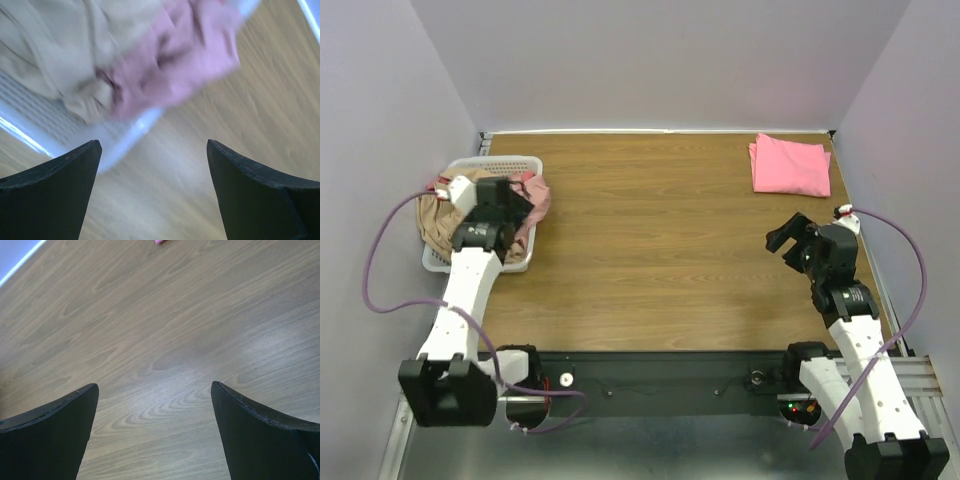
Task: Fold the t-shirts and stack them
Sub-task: Grab the tshirt from the pile
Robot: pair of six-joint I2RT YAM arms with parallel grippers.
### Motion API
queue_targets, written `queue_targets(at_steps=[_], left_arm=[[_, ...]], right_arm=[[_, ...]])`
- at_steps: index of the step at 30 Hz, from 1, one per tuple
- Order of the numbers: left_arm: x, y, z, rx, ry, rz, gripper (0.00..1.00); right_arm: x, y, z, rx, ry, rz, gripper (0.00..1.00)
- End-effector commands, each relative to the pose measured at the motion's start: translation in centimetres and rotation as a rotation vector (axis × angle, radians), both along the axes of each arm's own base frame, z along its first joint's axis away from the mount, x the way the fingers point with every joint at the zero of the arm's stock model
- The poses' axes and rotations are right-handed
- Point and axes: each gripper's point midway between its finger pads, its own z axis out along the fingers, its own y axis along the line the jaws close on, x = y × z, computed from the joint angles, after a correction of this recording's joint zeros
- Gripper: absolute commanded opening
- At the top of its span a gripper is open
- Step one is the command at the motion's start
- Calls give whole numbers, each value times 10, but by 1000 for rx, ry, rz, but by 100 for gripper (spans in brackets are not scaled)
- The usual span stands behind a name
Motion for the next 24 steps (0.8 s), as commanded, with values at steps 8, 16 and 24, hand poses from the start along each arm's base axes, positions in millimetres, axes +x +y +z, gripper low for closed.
queue_targets(at_steps=[8,16,24], left_arm=[[75,116,-39,-21,100,174,98],[79,152,-71,-25,188,274,69],[90,144,-71,-71,180,206,0]], right_arm=[[11,10,11,0,-42,64,100],[14,11,7,-6,-18,79,100],[14,11,4,-15,-7,79,100]])
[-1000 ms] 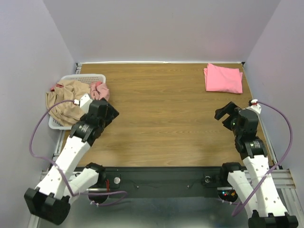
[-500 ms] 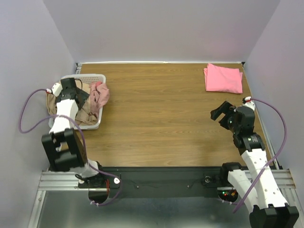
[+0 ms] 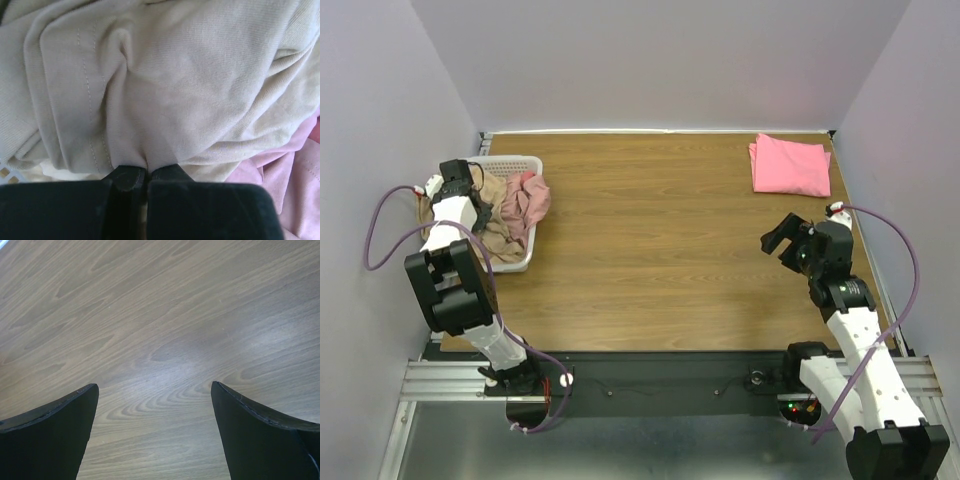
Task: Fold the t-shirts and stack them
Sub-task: Grab the tshirt from the pile
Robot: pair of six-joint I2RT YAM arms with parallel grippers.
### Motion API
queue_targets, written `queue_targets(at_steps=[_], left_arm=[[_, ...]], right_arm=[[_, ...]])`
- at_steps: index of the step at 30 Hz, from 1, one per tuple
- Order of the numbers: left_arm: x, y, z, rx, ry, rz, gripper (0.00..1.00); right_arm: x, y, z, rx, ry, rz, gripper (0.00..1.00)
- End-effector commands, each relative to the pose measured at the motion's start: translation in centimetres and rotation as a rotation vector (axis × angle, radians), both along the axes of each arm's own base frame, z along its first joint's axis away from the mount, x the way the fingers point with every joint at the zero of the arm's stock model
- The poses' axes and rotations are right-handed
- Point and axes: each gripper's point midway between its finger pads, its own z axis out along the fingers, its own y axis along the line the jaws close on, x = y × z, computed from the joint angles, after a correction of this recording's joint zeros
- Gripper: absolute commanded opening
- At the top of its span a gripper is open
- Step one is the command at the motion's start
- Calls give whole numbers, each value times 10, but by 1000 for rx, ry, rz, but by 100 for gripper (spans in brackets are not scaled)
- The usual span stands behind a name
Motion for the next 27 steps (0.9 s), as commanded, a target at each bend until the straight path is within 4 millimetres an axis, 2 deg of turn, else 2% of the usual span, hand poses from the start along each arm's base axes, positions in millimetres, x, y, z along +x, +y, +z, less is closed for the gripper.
queue_targets(at_steps=[1,5,6,8,9,17,20,22,26,27], left_arm=[[12,4,29,20,-74,-19,0],[5,3,73,55,-158,-13,0],[2,3,95,75,-198,-6,0],[-4,4,115,95,-222,8,0],[-8,5,134,112,-246,14,0],[-15,-5,219,152,-379,-43,0],[-16,-4,228,164,-384,-38,0],[-14,-4,221,156,-366,-46,0],[-10,-7,179,119,-287,-67,0],[-9,-8,161,98,-256,-74,0]], right_arm=[[10,0,21,-11,-79,8,100],[11,1,20,-9,-72,12,100],[11,2,17,-8,-64,18,100],[11,3,16,-7,-61,23,100],[11,3,16,-5,-58,27,100],[11,4,18,-3,-65,33,100],[11,5,18,-1,-67,37,100],[10,5,18,-1,-67,37,100],[11,5,17,-1,-64,33,100],[11,5,17,-3,-64,34,100]])
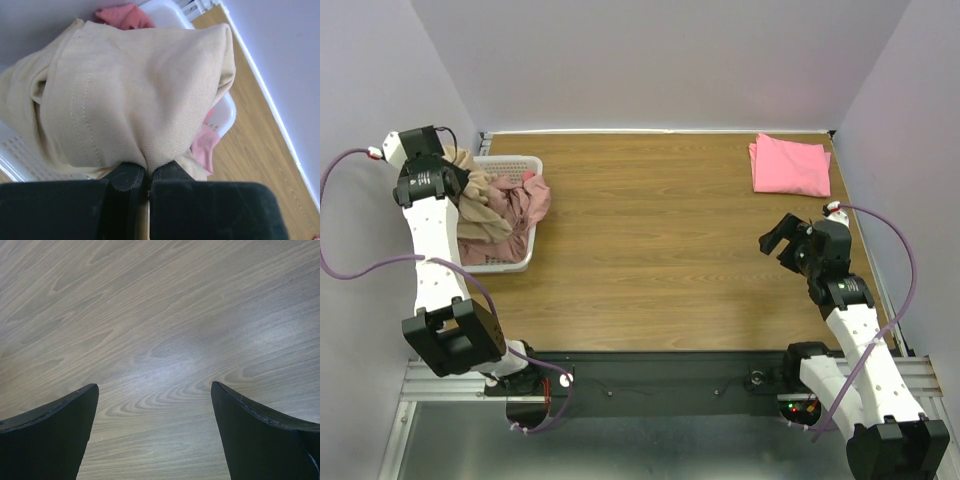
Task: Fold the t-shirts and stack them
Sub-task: Grab the tshirt from the pile
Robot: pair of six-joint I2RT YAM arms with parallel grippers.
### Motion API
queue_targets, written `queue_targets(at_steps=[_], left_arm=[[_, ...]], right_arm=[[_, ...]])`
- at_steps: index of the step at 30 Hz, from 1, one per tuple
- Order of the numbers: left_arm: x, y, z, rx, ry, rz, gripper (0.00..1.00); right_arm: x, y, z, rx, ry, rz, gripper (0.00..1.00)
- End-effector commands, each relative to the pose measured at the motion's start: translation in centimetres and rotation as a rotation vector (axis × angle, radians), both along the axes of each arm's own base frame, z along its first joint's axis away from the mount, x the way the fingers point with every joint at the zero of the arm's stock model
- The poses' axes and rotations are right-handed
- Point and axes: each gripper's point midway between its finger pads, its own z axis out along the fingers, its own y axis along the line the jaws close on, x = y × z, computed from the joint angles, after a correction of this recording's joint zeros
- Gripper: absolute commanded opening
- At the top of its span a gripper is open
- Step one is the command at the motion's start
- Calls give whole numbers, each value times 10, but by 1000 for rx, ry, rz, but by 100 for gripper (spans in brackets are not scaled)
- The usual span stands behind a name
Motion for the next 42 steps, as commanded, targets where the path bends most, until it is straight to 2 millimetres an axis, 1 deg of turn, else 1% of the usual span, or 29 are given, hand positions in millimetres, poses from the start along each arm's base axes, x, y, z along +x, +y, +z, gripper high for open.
queue_targets(at_steps=[1,3,6,7,9,10,11,12,13,14,15,17,18,19,23,26,29,30,32,33,36,38,40,42], left_arm=[[4,-1,-34,-17,63,-28,0],[6,-4,-49,-36,93,-38,0],[5,-3,-60,-41,117,-26,0],[4,-3,-62,-42,124,-24,4],[2,-2,-66,-41,136,-16,8],[2,-3,-67,-45,136,-14,14],[2,-3,-69,-47,140,-14,15],[1,-3,-72,-47,145,-15,23],[1,-3,-73,-48,145,-14,29],[0,-2,-74,-49,149,-11,41],[-1,-2,-77,-50,158,-8,70],[-3,-2,-78,-50,164,0,85],[-4,-1,-78,-47,162,5,94],[-4,-1,-77,-46,163,7,98],[-5,2,-79,-41,170,23,99],[-15,10,-85,-31,224,89,98],[-21,18,-78,-15,224,150,98],[-26,23,-76,-1,230,179,98],[-29,26,-69,12,226,197,98],[-33,32,-64,23,225,226,98],[-38,41,-59,34,218,259,98],[-38,46,-63,26,220,264,98],[-38,48,-73,5,230,252,91],[-33,46,-79,-9,228,228,88]], right_arm=[[10,1,22,-6,-84,13,100],[10,1,22,-8,-83,16,100],[10,1,21,-9,-81,13,100],[10,1,22,-9,-83,14,100],[10,0,22,-9,-83,11,100],[10,0,21,-9,-81,11,100],[10,1,21,-9,-81,13,100],[10,0,21,-9,-81,11,100],[10,1,21,-9,-80,14,100],[10,1,22,-7,-83,15,100],[10,2,21,-6,-81,18,100],[10,2,21,-6,-81,20,100],[10,2,21,-6,-80,20,100],[10,2,21,-7,-81,20,100],[10,3,20,-3,-78,24,100],[11,3,20,-3,-77,23,100],[11,4,19,-1,-67,28,100],[12,4,19,-1,-67,31,100],[13,5,17,-3,-58,35,100],[13,5,17,-1,-57,36,100],[14,6,13,-4,-43,43,100],[14,5,13,-6,-41,42,100],[14,5,14,-8,-44,38,100],[14,4,14,-11,-44,37,100]])
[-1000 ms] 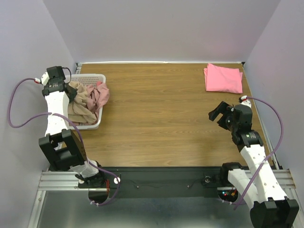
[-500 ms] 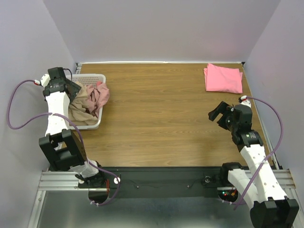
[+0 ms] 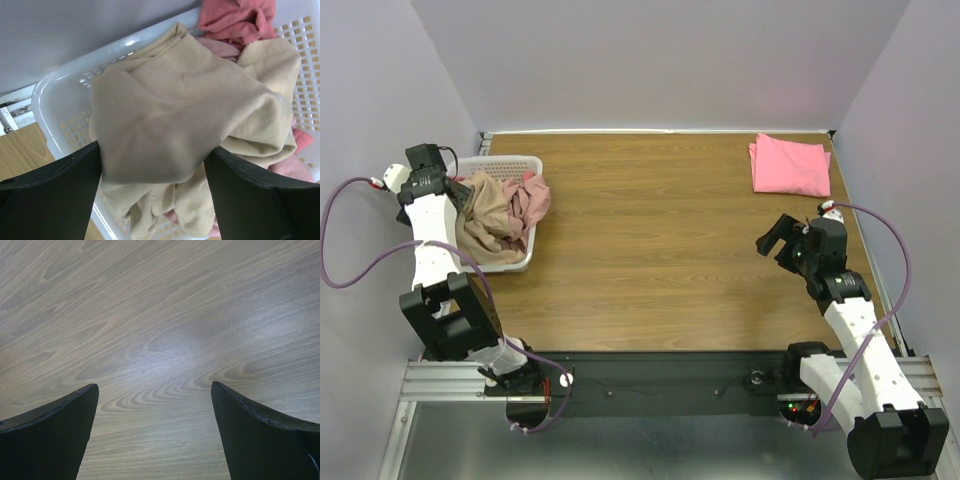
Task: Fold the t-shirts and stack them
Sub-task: Grab the tshirt from the pile
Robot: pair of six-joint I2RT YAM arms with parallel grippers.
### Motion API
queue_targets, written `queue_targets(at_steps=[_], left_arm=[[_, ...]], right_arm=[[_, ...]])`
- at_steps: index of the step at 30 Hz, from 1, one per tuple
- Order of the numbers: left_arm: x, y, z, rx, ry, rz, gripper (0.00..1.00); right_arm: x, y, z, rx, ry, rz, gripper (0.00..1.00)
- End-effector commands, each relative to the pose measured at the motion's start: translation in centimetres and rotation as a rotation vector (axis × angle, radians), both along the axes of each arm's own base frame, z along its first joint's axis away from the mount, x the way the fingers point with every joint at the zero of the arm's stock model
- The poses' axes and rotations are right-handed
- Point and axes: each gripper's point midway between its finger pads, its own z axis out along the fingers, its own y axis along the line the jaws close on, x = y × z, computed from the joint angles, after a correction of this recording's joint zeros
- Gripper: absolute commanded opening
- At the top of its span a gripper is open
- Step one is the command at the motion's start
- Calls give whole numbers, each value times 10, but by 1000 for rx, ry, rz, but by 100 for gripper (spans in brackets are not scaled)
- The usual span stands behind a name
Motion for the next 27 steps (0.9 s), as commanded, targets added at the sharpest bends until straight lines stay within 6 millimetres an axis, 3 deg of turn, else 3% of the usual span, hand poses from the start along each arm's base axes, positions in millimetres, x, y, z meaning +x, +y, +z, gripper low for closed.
queue_targets(at_steps=[1,3,6,7,9,11,15,16,18,19,21,22,24,25,27], left_arm=[[2,5,5,8,-38,1,82],[6,0,0,-14,-44,-31,74],[6,-4,-8,-30,-43,-52,50],[6,-5,-9,-33,-43,-58,28],[5,-9,-4,-44,-53,-78,0],[4,-11,7,-39,-74,-83,0],[-1,-18,74,21,-211,-110,0],[-2,-22,114,61,-299,-131,0],[-6,-34,156,86,-388,-178,0],[-5,-45,193,115,-467,-222,0],[-5,-72,226,123,-538,-305,0],[-3,-107,255,127,-618,-405,0],[2,-159,291,115,-750,-565,0],[5,-181,301,100,-796,-642,0],[0,-264,315,15,-879,-921,0]], right_arm=[[13,0,27,-10,-96,10,100],[13,0,27,-11,-96,7,100],[13,-1,26,-12,-93,6,100],[14,-1,27,-12,-95,4,100],[13,-1,28,-13,-98,7,100],[13,0,28,-12,-98,6,100],[13,1,29,-9,-101,16,100],[13,1,30,-9,-105,15,100],[13,1,30,-9,-105,19,100],[13,2,30,-7,-105,22,100],[12,3,33,-5,-116,25,100],[12,3,34,-4,-119,26,100],[11,3,35,-4,-124,25,100],[12,2,36,-2,-127,22,100],[11,2,37,-2,-130,22,100]])
